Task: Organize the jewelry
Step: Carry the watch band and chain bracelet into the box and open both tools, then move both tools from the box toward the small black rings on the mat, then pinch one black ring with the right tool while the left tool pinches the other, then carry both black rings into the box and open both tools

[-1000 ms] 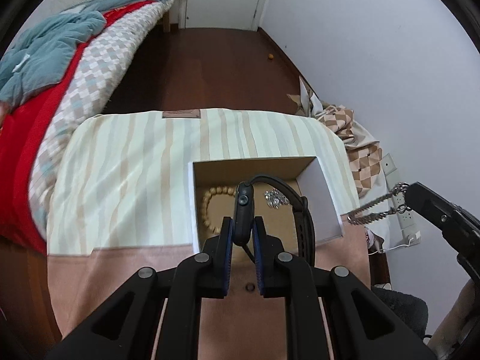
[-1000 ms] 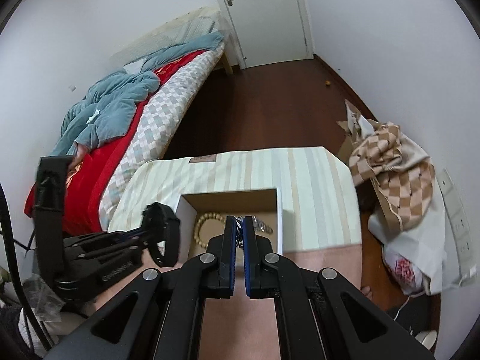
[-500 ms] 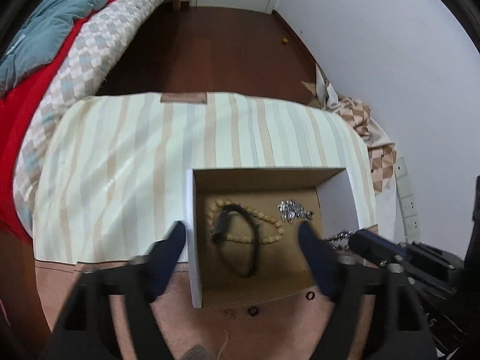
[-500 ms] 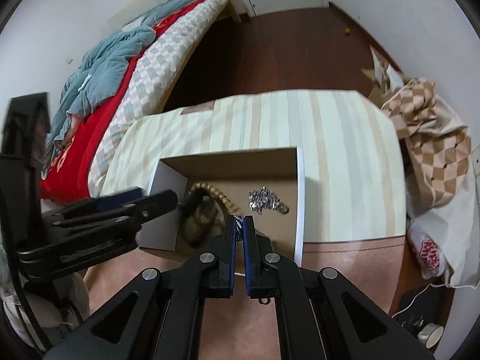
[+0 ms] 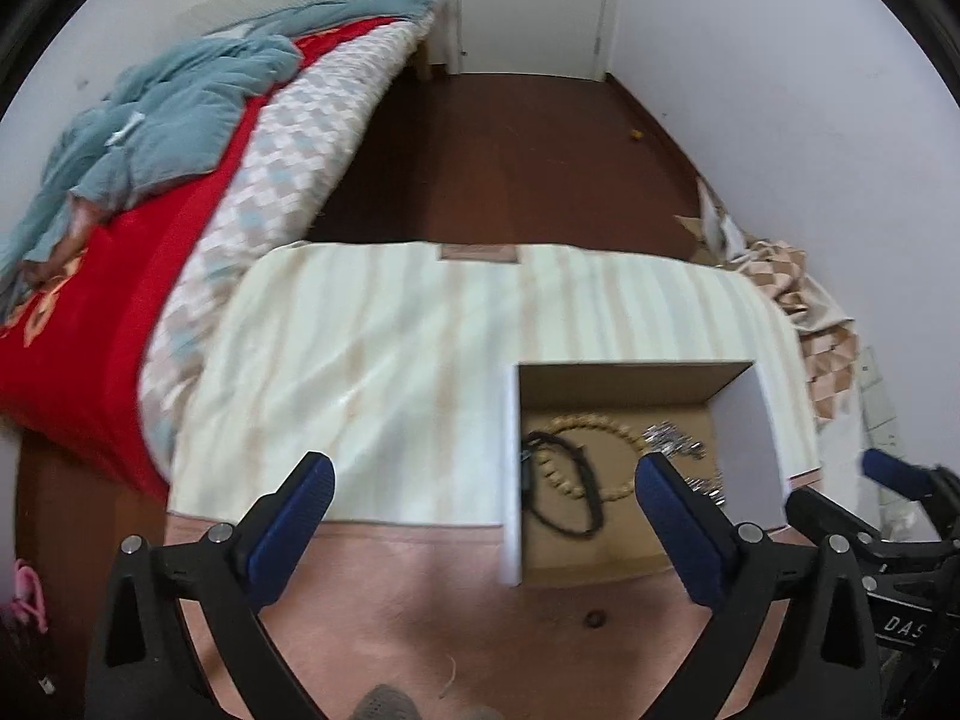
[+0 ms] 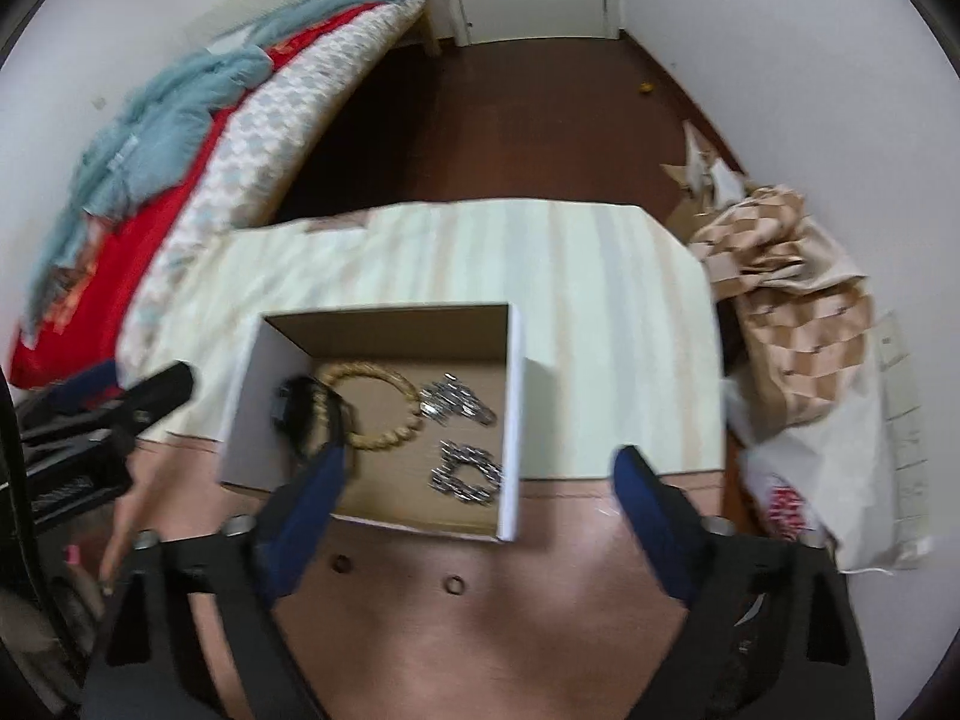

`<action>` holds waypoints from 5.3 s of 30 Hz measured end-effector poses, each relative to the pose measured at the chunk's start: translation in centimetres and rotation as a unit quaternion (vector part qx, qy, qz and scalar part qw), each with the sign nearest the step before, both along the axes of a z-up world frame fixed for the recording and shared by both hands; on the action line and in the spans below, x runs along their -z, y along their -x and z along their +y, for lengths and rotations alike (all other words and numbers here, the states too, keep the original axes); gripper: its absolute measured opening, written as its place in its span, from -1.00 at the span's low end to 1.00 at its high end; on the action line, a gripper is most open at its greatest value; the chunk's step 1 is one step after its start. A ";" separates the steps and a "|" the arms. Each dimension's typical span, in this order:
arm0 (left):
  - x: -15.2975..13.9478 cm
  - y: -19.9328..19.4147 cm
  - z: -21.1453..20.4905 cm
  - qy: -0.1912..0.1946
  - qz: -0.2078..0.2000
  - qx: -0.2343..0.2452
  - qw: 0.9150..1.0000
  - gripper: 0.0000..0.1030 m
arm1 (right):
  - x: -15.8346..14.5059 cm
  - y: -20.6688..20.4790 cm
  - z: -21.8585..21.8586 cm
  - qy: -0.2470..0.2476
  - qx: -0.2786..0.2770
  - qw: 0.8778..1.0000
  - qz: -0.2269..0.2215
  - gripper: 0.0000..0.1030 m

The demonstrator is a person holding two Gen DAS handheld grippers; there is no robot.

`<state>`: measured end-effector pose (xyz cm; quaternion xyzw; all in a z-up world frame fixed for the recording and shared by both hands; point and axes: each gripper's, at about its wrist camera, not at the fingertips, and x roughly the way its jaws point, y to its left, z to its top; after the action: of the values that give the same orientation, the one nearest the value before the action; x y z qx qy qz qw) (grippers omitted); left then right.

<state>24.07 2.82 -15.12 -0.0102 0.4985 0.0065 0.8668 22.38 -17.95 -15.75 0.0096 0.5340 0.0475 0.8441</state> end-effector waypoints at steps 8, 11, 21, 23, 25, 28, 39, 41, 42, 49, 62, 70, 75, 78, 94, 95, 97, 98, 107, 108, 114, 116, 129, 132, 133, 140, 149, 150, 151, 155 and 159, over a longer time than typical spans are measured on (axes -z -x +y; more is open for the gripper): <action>0.7 2.8 0.3 -0.030 0.007 -0.009 0.999 0.99 | 0.2 1.9 0.6 0.048 0.014 0.999 -0.014 0.99; 0.0 3.8 0.3 -0.034 -0.003 -0.010 0.999 0.99 | -0.5 2.6 0.8 0.052 0.018 0.998 -0.023 0.99; -3.9 7.8 0.2 -0.035 -0.048 -0.017 0.998 0.99 | -4.6 6.8 1.7 0.066 0.025 0.995 -0.067 1.00; -4.9 8.8 0.1 -0.032 -0.059 -0.016 0.998 0.99 | -5.6 7.8 1.7 0.066 0.025 0.995 -0.076 1.00; -5.7 9.8 0.1 -0.030 -0.067 -0.015 0.997 0.99 | -6.7 8.9 1.8 0.063 0.026 0.994 -0.086 1.00; -6.9 11.3 0.0 -0.030 -0.082 -0.015 0.996 0.99 | -8.4 10.3 1.9 0.062 0.027 0.992 -0.102 1.00; -9.0 15.1 0.2 -0.033 -0.105 -0.023 0.994 0.99 | -12.4 15.1 2.5 0.065 0.027 0.987 -0.146 1.00; -9.1 15.6 0.4 -0.031 -0.106 -0.025 0.994 0.99 | -12.9 15.8 2.6 0.061 0.027 0.987 -0.149 1.00; -9.2 15.8 0.4 -0.030 -0.107 -0.027 0.993 0.99 | -13.0 16.0 2.5 0.059 0.026 0.987 -0.150 1.00; -6.5 15.7 0.4 -0.041 -0.088 -0.037 0.995 0.99 | -9.6 15.7 1.5 0.035 0.030 0.992 -0.121 1.00; 6.4 11.3 1.9 -0.075 0.037 -0.063 0.995 0.99 | 6.6 10.9 0.6 -0.019 0.026 0.999 -0.026 0.30; 9.8 9.8 2.5 -0.071 0.069 -0.066 0.993 0.99 | 10.3 8.3 2.8 0.006 0.010 1.000 -0.026 0.04; 10.4 9.0 2.4 -0.067 0.076 -0.065 0.993 0.99 | 11.0 8.0 3.6 0.053 0.004 0.997 -0.047 -0.17; 10.5 8.7 2.0 -0.063 0.076 -0.061 0.993 0.99 | 11.1 7.9 3.9 0.062 -0.005 0.996 -0.057 -0.68; 10.8 7.4 -6.6 -0.005 0.074 0.022 0.997 0.47 | 9.4 9.7 -2.6 0.029 0.075 0.995 -0.050 -0.75; 11.1 7.2 -6.9 -0.004 0.078 0.022 0.997 0.43 | 9.3 9.8 -2.8 0.029 0.077 0.995 -0.051 -0.74; 11.5 7.1 -7.3 -0.002 0.081 0.022 0.996 0.32 | 9.0 9.8 -3.1 0.031 0.082 0.995 -0.054 -0.74; 11.7 7.1 -7.3 -0.002 0.084 0.022 0.996 0.26 | 8.9 9.8 -3.3 0.033 0.085 0.994 -0.055 -0.74; 11.5 6.2 -7.4 -0.001 0.074 0.026 0.997 -0.32 | 8.7 9.8 -4.0 0.030 0.100 0.993 -0.057 -0.74; 11.5 5.9 -7.3 -0.001 0.073 0.026 0.997 -0.40 | 8.6 9.9 -4.0 0.030 0.101 0.993 -0.057 -0.74; 11.4 5.6 -7.1 0.004 0.070 0.029 0.997 -0.82 | 8.3 9.8 -4.2 0.026 0.108 0.992 -0.059 -0.74; 11.4 5.7 -7.0 0.006 0.069 0.033 0.997 -0.82 | 8.1 9.8 -4.2 0.025 0.109 0.992 -0.061 -0.74; 9.6 7.5 -7.1 0.020 0.054 0.041 0.997 -0.82 | 6.1 10.3 -3.8 0.011 0.109 0.991 -0.081 -0.74; 8.5 7.8 -7.0 0.026 0.044 0.045 0.998 -0.82 | 5.3 10.4 -3.6 0.005 0.107 0.991 -0.086 -0.74; 7.8 7.9 -7.0 0.028 0.039 0.047 0.998 -0.82 | 4.8 10.5 -3.5 0.001 0.105 0.990 -0.090 -0.74; 2.8 7.7 -6.4 0.040 -0.001 0.057 0.998 -0.82 | 0.5 10.3 -2.6 -0.017 0.085 0.989 -0.118 -0.74; -1.9 3.8 -4.1 0.064 -0.027 0.046 0.997 -0.82 | -4.0 5.8 -0.4 -0.044 0.046 0.989 -0.133 -0.74; -2.0 3.0 -3.8 0.070 -0.023 0.044 0.996 -0.82 | -4.1 4.6 0.0 -0.048 0.034 0.990 -0.129 -0.74; -1.9 2.2 -3.5 0.074 -0.017 0.043 0.996 -0.82 | -4.0 3.8 0.3 -0.048 0.026 0.991 -0.123 -0.74; -0.7 -0.9 -2.3 0.078 0.006 0.040 0.996 -0.82 | -2.5 -0.3 1.3 -0.058 -0.001 0.995 -0.086 -0.74; 1.0 -3.7 -1.7 0.088 0.038 0.040 0.995 -0.82 | 0.3 -4.0 2.0 -0.053 -0.017 0.998 -0.040 -0.75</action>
<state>27.80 1.11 -16.09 -0.0661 0.5298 -0.0712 0.8425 26.34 -15.97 -16.02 0.0434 0.4967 0.0900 0.8622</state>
